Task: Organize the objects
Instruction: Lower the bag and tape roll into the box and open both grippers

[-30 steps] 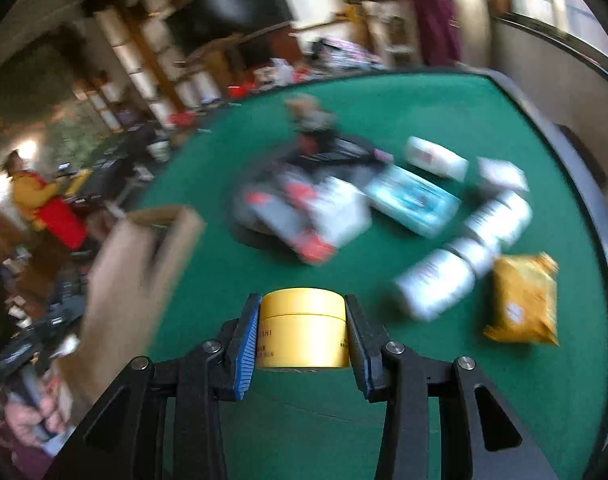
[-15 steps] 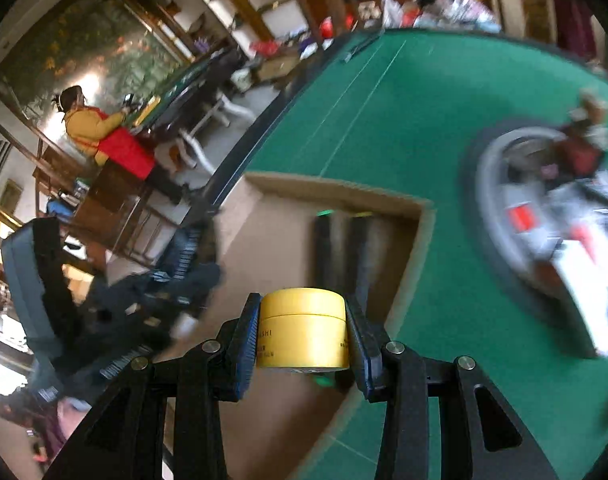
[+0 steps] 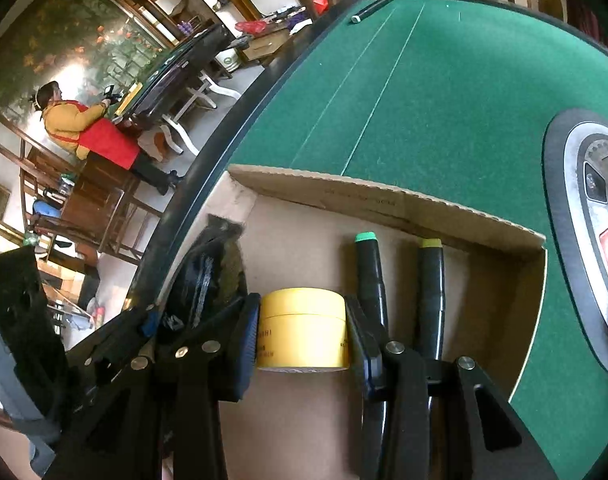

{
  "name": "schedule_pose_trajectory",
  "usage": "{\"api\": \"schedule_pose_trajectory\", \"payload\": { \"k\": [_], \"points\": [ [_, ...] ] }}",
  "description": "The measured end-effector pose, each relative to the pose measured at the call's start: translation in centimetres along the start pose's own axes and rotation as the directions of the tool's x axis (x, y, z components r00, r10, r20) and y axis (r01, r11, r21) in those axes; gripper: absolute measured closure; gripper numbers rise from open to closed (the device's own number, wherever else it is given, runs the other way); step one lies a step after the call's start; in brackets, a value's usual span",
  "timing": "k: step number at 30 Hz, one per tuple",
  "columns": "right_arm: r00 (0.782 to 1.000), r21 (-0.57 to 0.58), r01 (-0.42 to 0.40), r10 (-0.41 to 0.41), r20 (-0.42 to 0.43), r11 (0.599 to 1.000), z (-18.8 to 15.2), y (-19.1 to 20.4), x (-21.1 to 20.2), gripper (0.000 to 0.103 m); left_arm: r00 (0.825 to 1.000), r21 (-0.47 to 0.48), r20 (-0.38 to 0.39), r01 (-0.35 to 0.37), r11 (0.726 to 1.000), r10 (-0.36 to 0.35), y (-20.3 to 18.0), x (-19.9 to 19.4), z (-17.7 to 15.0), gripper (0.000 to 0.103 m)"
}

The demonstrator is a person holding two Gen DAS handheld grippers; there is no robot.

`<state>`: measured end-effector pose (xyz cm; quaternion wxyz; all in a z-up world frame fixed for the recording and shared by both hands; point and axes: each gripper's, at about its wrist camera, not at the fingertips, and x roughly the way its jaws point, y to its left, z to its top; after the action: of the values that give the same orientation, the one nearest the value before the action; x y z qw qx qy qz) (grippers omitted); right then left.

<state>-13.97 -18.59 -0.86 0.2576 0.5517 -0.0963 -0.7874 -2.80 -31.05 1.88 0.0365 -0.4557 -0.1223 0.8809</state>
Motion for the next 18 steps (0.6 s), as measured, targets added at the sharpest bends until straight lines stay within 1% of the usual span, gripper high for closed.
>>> {"api": "schedule_pose_trajectory", "payload": {
  "k": [1, 3, 5, 8, 10, 12, 13, 15, 18],
  "points": [
    [1.0, -0.004, 0.007, -0.007, 0.004, 1.0, 0.1, -0.1, -0.1, 0.059, 1.0, 0.0, 0.001, 0.002, 1.0, -0.002, 0.1, 0.0, 0.0, 0.055],
    [0.999, -0.021, 0.031, -0.03, 0.018, 0.999, 0.1, 0.1, -0.2, 0.059, 1.0, 0.002, 0.006, 0.0, 1.0, 0.0, 0.1, -0.1, 0.0, 0.046],
    [0.999, -0.033, 0.043, -0.042, 0.029, 0.999, 0.1, 0.3, -0.3, 0.058, 1.0, -0.001, 0.011, -0.002, 1.0, 0.002, 0.2, -0.2, 0.2, 0.04],
    [0.998, -0.026, 0.036, -0.035, 0.043, 0.999, 0.3, 0.2, -0.6, 0.057, 1.0, -0.016, 0.014, 0.023, 1.0, -0.023, 0.5, -0.4, 0.3, 0.038],
    [0.998, -0.011, 0.016, -0.015, 0.053, 1.0, 0.4, -0.1, -1.1, 0.054, 0.999, -0.02, 0.021, 0.025, 0.999, -0.025, 0.5, -0.6, 0.3, 0.037],
    [0.997, 0.002, -0.013, 0.013, 0.08, 1.0, 0.3, -0.5, -2.5, 0.046, 0.999, -0.02, 0.052, 0.008, 1.0, -0.007, 0.3, -1.5, 0.4, 0.034],
    [0.995, 0.006, -0.021, 0.02, 0.096, 1.0, 0.3, -0.7, -3.3, 0.043, 0.998, -0.022, 0.066, 0.004, 1.0, -0.002, 0.1, -2.0, 0.3, 0.033],
    [0.991, 0.01, -0.032, 0.03, 0.132, 0.999, -0.1, -1.2, -5.1, 0.033, 0.995, -0.029, 0.099, 0.007, 1.0, -0.004, -0.2, -3.1, 0.3, 0.028],
    [0.979, 0.027, -0.027, 0.021, 0.201, 0.999, -1.2, -2.6, -8.4, 0.024, 0.989, -0.036, 0.148, 0.01, 0.999, -0.005, -1.2, -5.2, -0.4, 0.023]
  ]
}}
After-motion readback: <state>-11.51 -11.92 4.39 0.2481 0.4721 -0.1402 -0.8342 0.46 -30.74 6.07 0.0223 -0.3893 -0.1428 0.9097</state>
